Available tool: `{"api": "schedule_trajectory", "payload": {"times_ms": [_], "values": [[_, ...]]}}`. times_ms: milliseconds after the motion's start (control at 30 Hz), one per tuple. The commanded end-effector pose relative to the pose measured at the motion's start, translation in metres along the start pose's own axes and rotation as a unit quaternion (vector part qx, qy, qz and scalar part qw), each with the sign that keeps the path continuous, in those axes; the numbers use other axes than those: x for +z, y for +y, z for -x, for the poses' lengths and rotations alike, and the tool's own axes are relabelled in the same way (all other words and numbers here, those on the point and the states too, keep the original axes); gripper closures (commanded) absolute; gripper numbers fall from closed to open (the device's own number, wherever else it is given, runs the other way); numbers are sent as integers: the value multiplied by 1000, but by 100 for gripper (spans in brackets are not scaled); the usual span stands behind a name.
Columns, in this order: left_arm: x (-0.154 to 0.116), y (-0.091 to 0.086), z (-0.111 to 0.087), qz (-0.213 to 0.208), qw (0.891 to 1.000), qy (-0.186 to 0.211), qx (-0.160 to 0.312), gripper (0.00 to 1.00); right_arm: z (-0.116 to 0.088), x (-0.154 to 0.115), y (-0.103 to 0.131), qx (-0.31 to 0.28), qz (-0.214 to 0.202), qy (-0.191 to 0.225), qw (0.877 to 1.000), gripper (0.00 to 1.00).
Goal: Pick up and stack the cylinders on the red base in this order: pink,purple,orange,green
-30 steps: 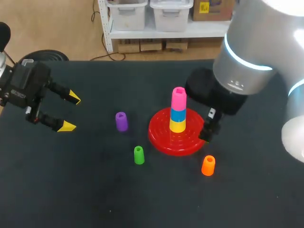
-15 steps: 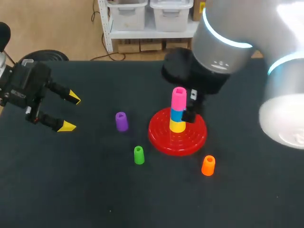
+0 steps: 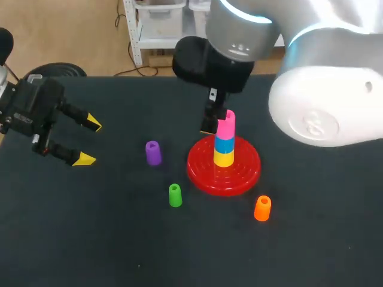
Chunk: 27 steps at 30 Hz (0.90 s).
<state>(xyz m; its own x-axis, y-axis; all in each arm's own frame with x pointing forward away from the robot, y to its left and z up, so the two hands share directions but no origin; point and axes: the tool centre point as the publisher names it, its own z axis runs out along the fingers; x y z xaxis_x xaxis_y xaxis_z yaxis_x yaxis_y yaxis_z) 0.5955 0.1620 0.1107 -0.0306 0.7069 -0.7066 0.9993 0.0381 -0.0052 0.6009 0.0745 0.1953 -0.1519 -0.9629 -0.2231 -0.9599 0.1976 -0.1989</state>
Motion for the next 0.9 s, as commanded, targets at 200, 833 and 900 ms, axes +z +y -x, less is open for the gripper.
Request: {"api": "schedule_trajectory", "payload": {"times_ms": [200,833,900], "values": [[1,0,-1,1,1000,-1,1,0,-4,-1,2,0,-2,-4,1000,0],[1,0,-1,1,1000,-1,1,0,45,28,-10,-79,18,-32,996,0],[1,0,-1,1,1000,-1,1,0,53,34,-12,-91,24,-30,995,0]]}}
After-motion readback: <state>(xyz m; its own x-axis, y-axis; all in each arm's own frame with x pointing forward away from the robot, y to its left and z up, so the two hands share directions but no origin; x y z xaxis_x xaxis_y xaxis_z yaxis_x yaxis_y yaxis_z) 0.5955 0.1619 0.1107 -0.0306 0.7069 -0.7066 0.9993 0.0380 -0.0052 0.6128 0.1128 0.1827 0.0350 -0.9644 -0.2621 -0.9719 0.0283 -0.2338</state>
